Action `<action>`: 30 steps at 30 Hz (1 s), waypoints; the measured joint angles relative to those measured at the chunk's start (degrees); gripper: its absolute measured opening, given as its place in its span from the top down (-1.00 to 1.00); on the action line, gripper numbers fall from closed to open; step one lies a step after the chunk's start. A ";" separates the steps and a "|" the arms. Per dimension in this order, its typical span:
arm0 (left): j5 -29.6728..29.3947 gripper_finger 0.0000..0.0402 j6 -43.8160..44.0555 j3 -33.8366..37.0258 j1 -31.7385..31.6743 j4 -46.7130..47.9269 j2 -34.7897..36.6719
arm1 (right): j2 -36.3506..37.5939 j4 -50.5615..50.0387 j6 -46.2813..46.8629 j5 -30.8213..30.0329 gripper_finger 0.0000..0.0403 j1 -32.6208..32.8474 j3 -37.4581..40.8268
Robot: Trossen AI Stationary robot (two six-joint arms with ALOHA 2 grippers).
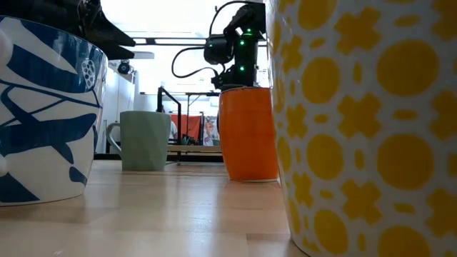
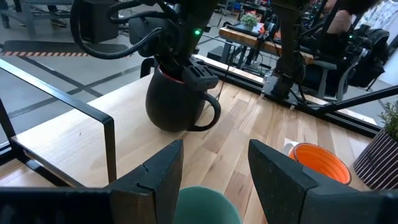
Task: Place coffee mugs
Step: Put the black mug on the shelf
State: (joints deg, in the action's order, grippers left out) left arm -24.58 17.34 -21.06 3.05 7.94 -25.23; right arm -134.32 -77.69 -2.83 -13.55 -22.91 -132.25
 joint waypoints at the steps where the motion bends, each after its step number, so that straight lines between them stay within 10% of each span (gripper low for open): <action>1: 0.00 0.14 0.00 0.00 0.00 0.00 0.00 | 0.00 0.16 0.01 0.04 1.00 -0.06 0.00; 30: 0.00 0.14 0.00 0.00 0.00 0.00 0.02 | -1.18 -0.90 7.84 -0.12 1.00 -1.45 -0.13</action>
State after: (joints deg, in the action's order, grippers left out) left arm -24.58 17.34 -21.06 3.05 7.94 -25.22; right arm -135.50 -78.59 5.01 -13.67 -24.36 -132.38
